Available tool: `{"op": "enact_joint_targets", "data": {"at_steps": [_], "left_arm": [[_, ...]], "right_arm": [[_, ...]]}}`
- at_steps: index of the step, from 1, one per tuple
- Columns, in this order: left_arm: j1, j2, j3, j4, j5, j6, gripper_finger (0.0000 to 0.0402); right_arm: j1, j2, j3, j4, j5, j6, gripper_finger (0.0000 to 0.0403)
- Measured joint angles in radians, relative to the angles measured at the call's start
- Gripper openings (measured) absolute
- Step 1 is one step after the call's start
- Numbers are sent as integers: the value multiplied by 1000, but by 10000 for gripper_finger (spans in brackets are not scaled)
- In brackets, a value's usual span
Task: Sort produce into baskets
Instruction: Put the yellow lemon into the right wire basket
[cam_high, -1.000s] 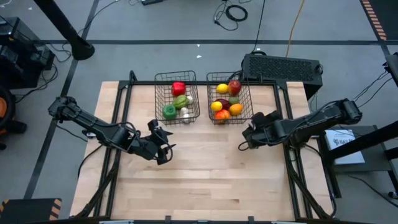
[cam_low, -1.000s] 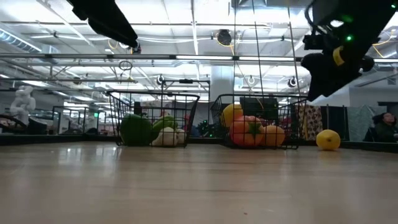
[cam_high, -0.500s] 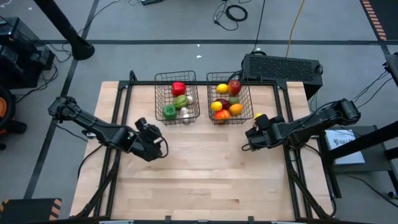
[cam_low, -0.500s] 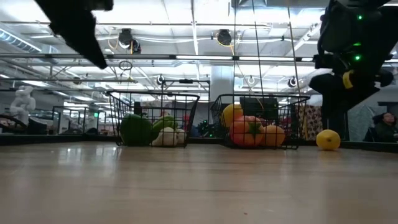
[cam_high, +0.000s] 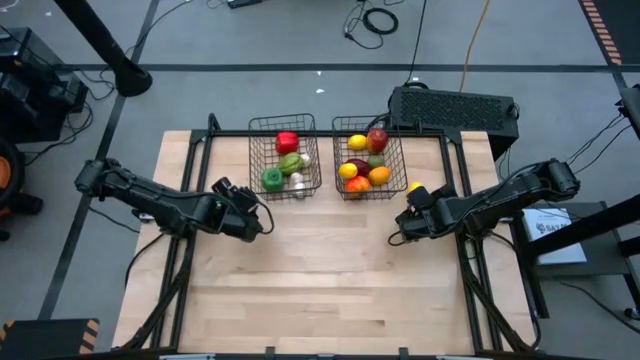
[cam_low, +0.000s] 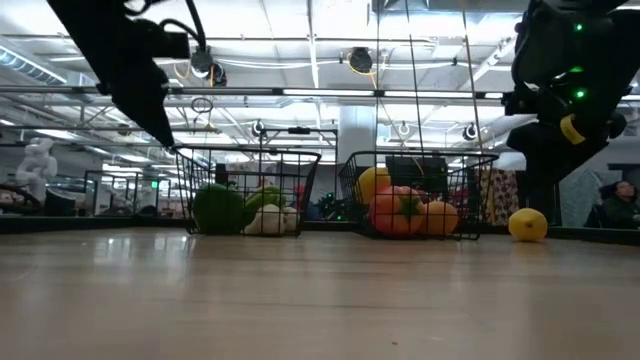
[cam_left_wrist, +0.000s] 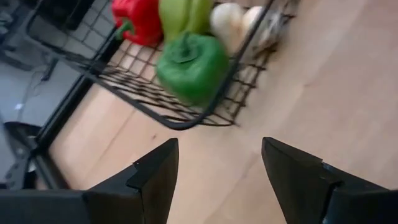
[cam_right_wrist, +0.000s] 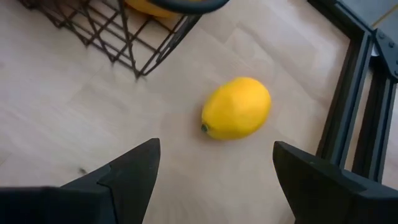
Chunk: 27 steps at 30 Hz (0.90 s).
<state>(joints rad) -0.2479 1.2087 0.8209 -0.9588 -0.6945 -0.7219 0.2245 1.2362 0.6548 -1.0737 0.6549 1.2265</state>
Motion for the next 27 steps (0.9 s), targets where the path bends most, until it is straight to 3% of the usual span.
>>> {"op": "enact_joint_targets", "data": {"at_steps": [13,18,27], "left_arm": [[119,0,-42,7,-86,48,150],[133,0,-42,7,-154,55,146],[139,0,-42,8,-139,54,146]], "right_arm": [[0,0,0,2,-7,-11,303],[0,0,0,3,-7,-9,303],[0,0,0,4,-28,-9,303]]}}
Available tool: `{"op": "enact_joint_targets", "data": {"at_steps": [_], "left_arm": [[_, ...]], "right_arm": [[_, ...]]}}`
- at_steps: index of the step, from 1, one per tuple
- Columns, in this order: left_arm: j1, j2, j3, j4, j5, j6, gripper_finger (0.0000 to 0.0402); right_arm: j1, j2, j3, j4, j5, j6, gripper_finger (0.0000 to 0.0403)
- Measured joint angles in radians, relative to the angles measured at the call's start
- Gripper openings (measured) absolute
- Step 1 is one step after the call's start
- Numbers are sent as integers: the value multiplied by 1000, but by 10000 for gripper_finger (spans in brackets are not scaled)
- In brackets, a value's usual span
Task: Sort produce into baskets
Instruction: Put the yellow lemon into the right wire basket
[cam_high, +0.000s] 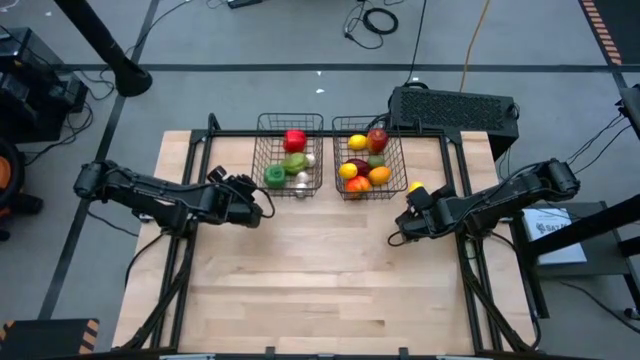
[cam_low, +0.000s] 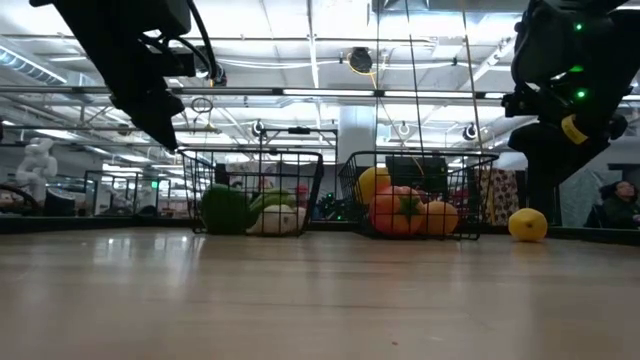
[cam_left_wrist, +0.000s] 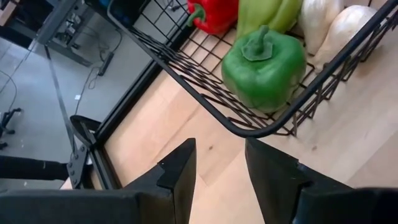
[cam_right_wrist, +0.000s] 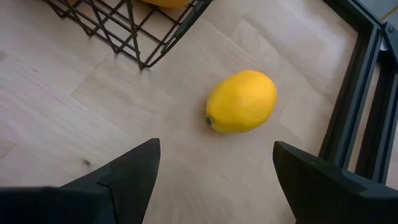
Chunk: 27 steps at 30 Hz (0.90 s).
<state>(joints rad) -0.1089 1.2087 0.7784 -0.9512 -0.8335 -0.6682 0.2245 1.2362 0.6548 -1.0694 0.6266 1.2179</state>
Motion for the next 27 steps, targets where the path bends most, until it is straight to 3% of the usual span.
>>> {"op": "enact_joint_targets", "data": {"at_steps": [5,10,20,27], "left_arm": [[0,0,0,-1,9,-2,146],[-13,0,31,-50,112,-27,146],[-39,-1,48,-65,137,-28,146],[-39,-1,48,-102,219,-26,146]], "right_arm": [[1,0,-2,24,19,0,303],[39,0,-35,35,23,13,303],[58,0,-169,121,42,236,303],[51,0,-188,213,168,279,303]]}}
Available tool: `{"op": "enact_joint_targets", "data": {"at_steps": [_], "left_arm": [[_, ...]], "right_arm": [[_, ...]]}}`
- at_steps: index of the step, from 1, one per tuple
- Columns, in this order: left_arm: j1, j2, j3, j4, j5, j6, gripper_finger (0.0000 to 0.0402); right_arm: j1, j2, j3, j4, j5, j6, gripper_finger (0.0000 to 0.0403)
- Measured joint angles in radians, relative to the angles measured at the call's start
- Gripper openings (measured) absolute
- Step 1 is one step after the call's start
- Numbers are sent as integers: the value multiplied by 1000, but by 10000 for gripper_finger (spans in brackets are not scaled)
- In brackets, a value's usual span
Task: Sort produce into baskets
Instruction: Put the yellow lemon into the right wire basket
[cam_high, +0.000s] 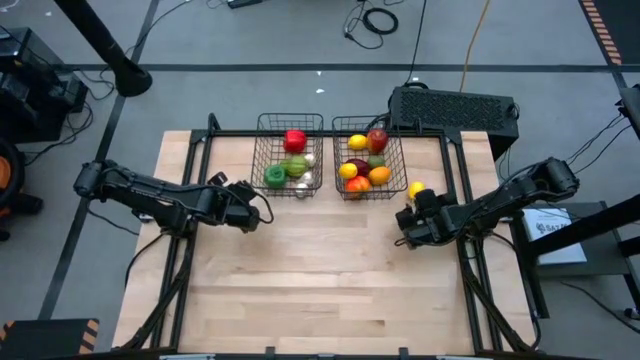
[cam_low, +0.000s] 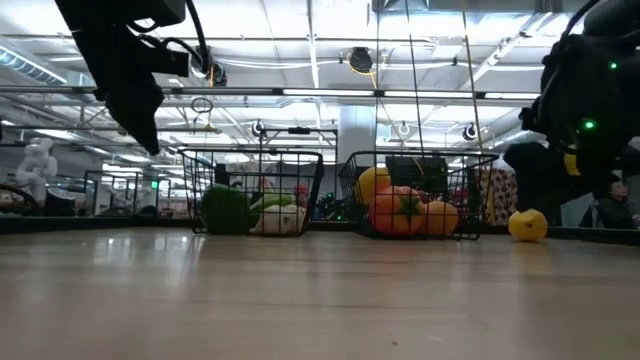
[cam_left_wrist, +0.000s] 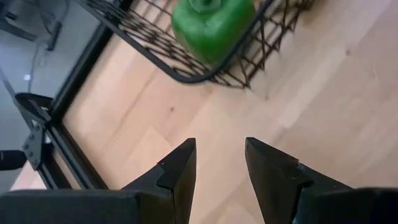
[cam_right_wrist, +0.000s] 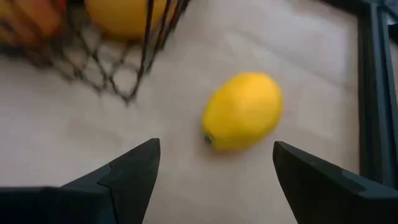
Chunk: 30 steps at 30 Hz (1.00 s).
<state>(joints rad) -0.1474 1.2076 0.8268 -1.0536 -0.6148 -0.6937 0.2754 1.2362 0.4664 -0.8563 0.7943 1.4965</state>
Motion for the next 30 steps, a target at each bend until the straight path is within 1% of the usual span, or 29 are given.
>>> {"op": "enact_joint_targets", "data": {"at_steps": [3,6,12,15,19,22,25,30], "left_arm": [[0,0,0,-11,47,0,146],[0,0,0,-10,75,0,146],[0,0,0,-3,76,-1,146],[0,0,0,-2,76,-1,146],[0,0,0,-2,77,-5,146],[0,0,0,-2,77,-6,146],[0,0,0,-2,77,-6,146],[0,0,0,-2,77,-5,146]], "right_arm": [[-34,0,0,-4,21,68,303],[-70,0,0,-10,21,83,303],[-98,0,0,1,23,-9,304],[-98,0,-1,18,22,-47,312],[-98,0,-3,20,28,-49,330],[-98,0,-29,48,53,-36,343],[-98,0,-70,137,66,-41,347],[-99,0,-104,175,79,-15,348]]}}
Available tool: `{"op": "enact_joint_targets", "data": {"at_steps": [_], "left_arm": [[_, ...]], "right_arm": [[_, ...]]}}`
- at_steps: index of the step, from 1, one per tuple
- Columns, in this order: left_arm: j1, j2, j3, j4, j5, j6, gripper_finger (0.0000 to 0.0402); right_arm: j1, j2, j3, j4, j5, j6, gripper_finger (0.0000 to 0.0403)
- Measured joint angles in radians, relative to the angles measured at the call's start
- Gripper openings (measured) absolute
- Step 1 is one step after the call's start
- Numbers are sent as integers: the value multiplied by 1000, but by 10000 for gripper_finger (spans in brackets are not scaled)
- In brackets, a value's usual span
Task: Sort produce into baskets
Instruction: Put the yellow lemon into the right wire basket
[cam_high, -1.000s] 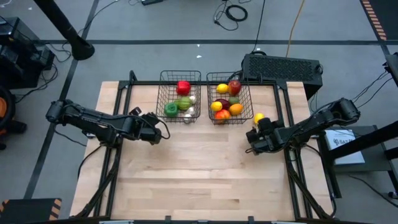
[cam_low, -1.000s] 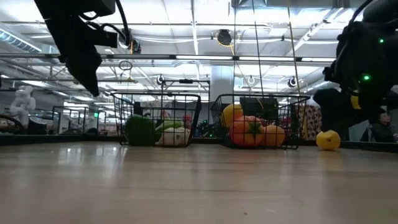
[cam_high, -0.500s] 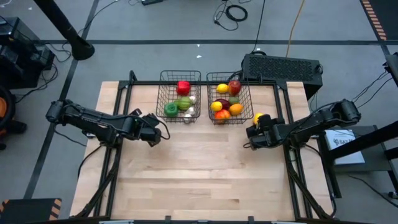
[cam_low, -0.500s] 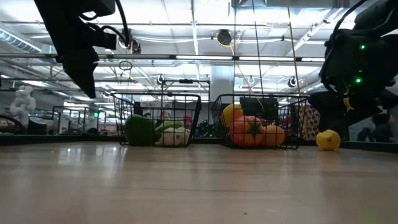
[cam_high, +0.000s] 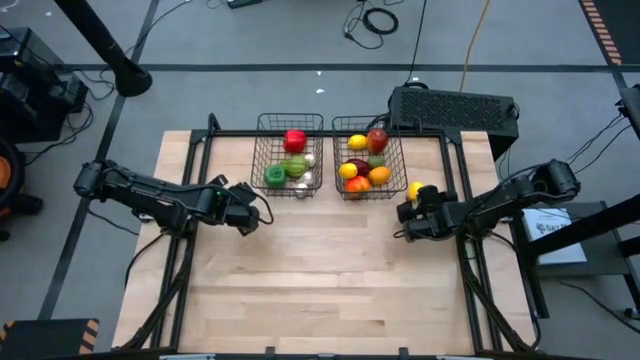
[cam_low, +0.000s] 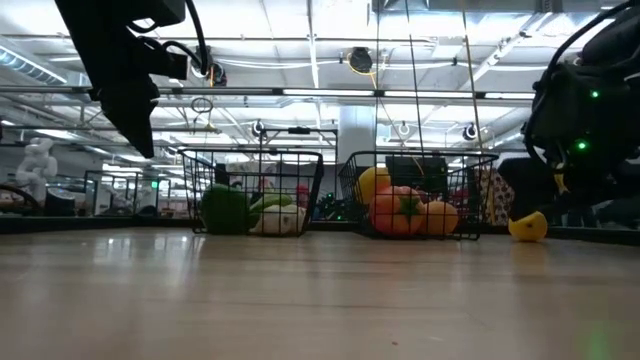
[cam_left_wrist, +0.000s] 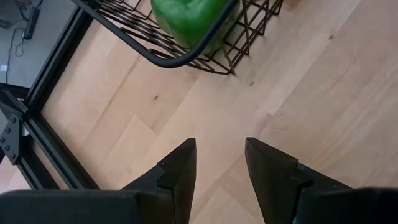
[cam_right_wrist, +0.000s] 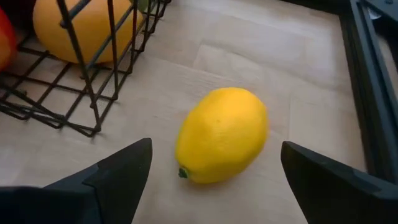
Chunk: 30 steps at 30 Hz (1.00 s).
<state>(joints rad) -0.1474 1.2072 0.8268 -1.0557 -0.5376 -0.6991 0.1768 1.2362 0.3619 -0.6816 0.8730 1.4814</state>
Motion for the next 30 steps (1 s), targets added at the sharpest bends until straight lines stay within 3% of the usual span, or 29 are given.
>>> {"op": "enact_joint_targets", "data": {"at_steps": [13,30], "left_arm": [[0,0,0,1,1,0,146],[0,0,0,4,13,0,146]], "right_arm": [[-56,0,-10,23,41,-17,348],[-137,0,-10,87,-6,-141,348]]}}
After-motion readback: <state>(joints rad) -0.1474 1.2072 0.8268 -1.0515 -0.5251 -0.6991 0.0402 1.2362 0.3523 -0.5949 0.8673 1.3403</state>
